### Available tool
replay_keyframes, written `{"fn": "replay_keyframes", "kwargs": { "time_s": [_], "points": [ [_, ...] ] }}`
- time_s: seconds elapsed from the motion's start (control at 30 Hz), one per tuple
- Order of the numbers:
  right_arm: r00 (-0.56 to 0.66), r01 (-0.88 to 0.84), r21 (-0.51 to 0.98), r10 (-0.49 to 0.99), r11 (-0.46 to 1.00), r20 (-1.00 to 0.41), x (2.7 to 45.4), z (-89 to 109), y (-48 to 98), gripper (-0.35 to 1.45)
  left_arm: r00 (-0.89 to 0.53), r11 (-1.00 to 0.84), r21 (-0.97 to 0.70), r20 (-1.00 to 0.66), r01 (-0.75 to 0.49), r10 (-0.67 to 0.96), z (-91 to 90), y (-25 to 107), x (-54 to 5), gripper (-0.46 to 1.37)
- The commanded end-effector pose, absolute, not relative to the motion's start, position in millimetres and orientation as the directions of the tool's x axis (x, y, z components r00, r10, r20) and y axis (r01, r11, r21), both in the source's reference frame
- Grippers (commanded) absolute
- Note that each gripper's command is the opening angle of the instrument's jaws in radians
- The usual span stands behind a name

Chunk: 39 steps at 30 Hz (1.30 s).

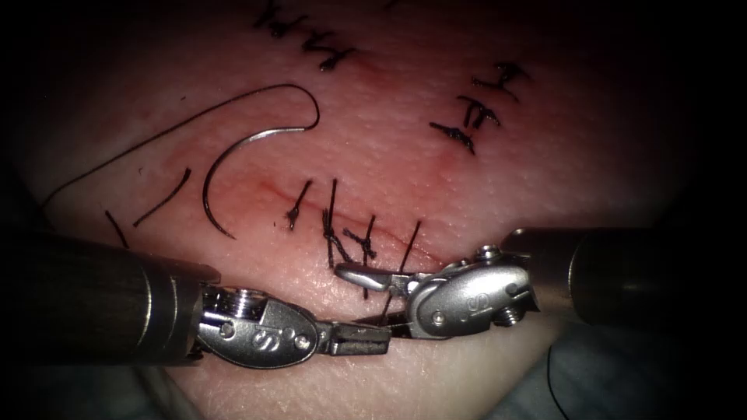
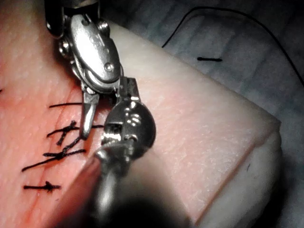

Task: Wound Closure
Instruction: Cut the suture with right jaws

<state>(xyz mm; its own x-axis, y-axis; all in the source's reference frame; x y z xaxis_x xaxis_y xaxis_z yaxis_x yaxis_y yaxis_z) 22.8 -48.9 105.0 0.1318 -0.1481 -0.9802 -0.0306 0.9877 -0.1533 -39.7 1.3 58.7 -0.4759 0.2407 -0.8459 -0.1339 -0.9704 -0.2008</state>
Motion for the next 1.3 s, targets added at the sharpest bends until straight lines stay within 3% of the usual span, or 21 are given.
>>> {"fn": "replay_keyframes", "kwargs": {
  "time_s": [0.03,0.63,0.77,0.83,1.0,1.3],
  "points": [
    [0.131,-0.027,-0.153,-0.148,0.988,-0.98,23.0,105.0,-48.9,1.22,-0.472,-0.971,-0.21,-0.848,-0.118,0.241,58.7,1.2,-39.8,-0.35],
    [0.134,-0.031,-0.153,-0.147,0.988,-0.98,23.8,105.1,-48.6,1.1,-0.461,-0.971,-0.214,-0.854,-0.11,0.24,58.5,0.9,-40.3,-0.35],
    [0.134,-0.031,-0.159,-0.153,0.987,-0.979,23.8,105.3,-48.6,0.88,-0.46,-0.971,-0.215,-0.855,-0.108,0.24,58.5,0.8,-40.4,-0.35],
    [0.125,-0.037,-0.172,-0.166,0.984,-0.978,23.7,105.4,-48.5,0.64,-0.46,-0.971,-0.214,-0.855,-0.108,0.24,58.5,0.8,-40.4,-0.35],
    [0.12,-0.044,-0.194,-0.187,0.98,-0.975,23.5,105.8,-48.6,-0.34,-0.459,-0.971,-0.214,-0.856,-0.105,0.239,58.6,0.7,-40.4,-0.35],
    [0.178,-0.03,-0.206,-0.197,0.978,-0.964,23.5,106.4,-49.2,-0.35,-0.459,-0.971,-0.214,-0.856,-0.105,0.238,58.5,0.4,-40.5,-0.35]
  ]
}}
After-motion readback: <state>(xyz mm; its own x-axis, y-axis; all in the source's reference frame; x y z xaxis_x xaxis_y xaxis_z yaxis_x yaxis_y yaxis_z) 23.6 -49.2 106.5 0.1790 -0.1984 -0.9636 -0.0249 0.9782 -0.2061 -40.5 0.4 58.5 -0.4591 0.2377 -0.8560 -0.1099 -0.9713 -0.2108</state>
